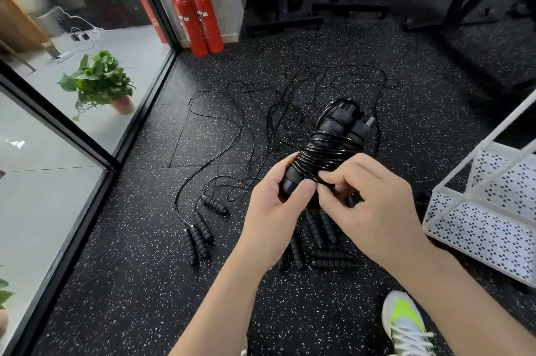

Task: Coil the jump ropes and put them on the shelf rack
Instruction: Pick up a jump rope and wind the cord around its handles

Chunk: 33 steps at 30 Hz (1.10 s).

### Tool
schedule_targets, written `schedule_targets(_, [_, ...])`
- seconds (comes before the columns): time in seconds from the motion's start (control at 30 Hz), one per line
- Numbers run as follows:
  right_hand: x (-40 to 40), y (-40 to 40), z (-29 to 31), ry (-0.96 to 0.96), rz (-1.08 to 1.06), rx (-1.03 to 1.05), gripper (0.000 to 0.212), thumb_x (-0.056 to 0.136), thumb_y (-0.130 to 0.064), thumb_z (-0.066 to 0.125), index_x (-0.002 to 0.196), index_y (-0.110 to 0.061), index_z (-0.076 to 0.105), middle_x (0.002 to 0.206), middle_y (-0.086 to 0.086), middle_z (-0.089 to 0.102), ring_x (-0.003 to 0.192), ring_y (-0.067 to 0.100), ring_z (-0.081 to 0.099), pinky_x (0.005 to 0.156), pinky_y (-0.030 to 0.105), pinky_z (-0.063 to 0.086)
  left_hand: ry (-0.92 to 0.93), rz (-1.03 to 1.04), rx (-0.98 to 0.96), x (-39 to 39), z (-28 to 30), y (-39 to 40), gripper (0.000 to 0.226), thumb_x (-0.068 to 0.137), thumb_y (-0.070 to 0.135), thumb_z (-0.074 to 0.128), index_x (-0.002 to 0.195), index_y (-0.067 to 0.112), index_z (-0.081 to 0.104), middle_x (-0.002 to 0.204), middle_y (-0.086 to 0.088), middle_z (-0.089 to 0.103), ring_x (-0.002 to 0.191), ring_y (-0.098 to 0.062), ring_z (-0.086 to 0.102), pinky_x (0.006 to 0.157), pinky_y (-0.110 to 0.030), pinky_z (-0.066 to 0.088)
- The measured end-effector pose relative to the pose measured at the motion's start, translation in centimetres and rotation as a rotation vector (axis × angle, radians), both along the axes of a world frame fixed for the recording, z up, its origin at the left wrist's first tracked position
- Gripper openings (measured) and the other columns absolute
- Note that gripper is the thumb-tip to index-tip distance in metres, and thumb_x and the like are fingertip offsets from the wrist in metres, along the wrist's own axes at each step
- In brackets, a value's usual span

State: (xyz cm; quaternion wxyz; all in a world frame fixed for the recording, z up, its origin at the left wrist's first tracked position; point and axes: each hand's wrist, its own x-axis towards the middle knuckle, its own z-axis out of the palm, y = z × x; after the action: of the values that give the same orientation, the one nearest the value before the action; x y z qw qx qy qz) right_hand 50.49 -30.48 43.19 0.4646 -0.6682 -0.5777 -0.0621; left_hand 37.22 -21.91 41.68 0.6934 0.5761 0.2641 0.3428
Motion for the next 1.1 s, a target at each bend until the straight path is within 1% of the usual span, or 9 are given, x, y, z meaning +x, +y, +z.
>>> schedule_targets(0.1, [0.2,-0.2,0.3,-0.036,0.087,0.039,0.009,0.089,-0.008,0.073,0.098,-0.004,0.076,0.088,0.0,0.066,0.077,0.009,0.062,0.074,0.02,0.052,0.013,0.019,0.018,-0.1,0.1,0.2,0.036,0.093,0.026,0.067,0.128,0.034,0.068,0.128,-0.01,0.07,0.123,-0.039,0.062,0.109,-0.067,0.041])
schedule_targets(0.23, [0.3,-0.3,2.1,0.213,0.13,-0.133,0.011,0.095,-0.012,0.068,0.091,-0.015,0.078,0.073,-0.012,0.073,0.067,0.002,0.07,0.064,0.017,0.053,0.067,0.032,0.061,-0.2,0.3,0.3,0.037,0.089,0.028,0.071,0.125,0.038,0.069,0.122,-0.006,0.073,0.119,-0.034,0.065,0.108,-0.064,0.045])
schedule_targets(0.33, [0.3,-0.2,2.7,0.353,0.124,-0.32,0.016,0.095,-0.012,0.066,0.082,-0.013,0.075,0.063,-0.01,0.072,0.055,0.003,0.07,0.058,0.032,0.056,0.124,0.039,0.124,-0.1,0.5,0.3,0.034,0.088,0.03,0.073,0.119,0.044,0.069,0.116,-0.001,0.075,0.114,-0.028,0.068,0.107,-0.059,0.047])
schedule_targets(0.43, [0.3,-0.3,3.3,0.463,0.09,-0.383,0.019,0.095,-0.015,0.065,0.079,-0.014,0.076,0.061,-0.008,0.072,0.051,0.007,0.07,0.057,0.033,0.057,0.18,0.044,0.182,-0.2,0.7,0.4,0.035,0.091,0.026,0.075,0.116,0.049,0.069,0.113,0.004,0.076,0.11,-0.021,0.07,0.107,-0.054,0.049])
schedule_targets(0.63, [0.4,-0.2,3.7,0.508,0.08,-0.416,0.026,0.099,-0.019,0.062,0.078,-0.02,0.077,0.058,-0.001,0.069,0.046,0.018,0.068,0.053,0.031,0.057,0.272,0.04,0.255,-0.5,1.5,0.4,0.052,0.091,0.02,0.076,0.1,0.07,0.063,0.104,0.012,0.077,0.102,-0.018,0.071,0.101,-0.042,0.053])
schedule_targets(0.77, [0.4,-0.2,3.8,0.49,0.067,-0.486,0.029,0.1,-0.019,0.058,0.073,-0.017,0.07,0.055,0.0,0.068,0.042,0.018,0.064,0.05,0.033,0.055,0.298,0.034,0.271,-0.5,1.1,0.5,0.041,0.092,0.022,0.076,0.113,0.055,0.066,0.105,0.009,0.077,0.102,-0.021,0.071,0.1,-0.048,0.053])
schedule_targets(0.87, [0.2,-0.3,3.9,0.463,0.062,-0.503,0.027,0.1,-0.02,0.056,0.075,-0.02,0.067,0.056,-0.001,0.068,0.04,0.019,0.063,0.044,0.034,0.054,0.308,0.025,0.277,-0.5,1.1,0.5,0.038,0.092,0.023,0.077,0.119,0.047,0.066,0.107,0.01,0.077,0.105,-0.017,0.071,0.101,-0.046,0.052])
schedule_targets(1.0, [0.6,-0.4,4.1,0.439,0.08,-0.549,0.025,0.1,-0.021,0.057,0.077,-0.02,0.068,0.056,-0.001,0.068,0.04,0.021,0.063,0.044,0.04,0.054,0.297,0.01,0.283,-0.6,1.0,0.5,0.039,0.091,0.02,0.077,0.114,0.05,0.067,0.105,0.009,0.077,0.103,-0.019,0.07,0.1,-0.043,0.053])
schedule_targets(1.1, [1.2,-0.4,4.2,0.466,0.094,-0.561,0.022,0.097,-0.021,0.064,0.079,-0.025,0.076,0.058,-0.001,0.07,0.041,0.022,0.063,0.043,0.032,0.053,0.298,0.009,0.275,-0.5,1.0,0.3,0.041,0.09,0.021,0.078,0.111,0.055,0.066,0.105,0.01,0.077,0.104,-0.018,0.07,0.1,-0.039,0.053])
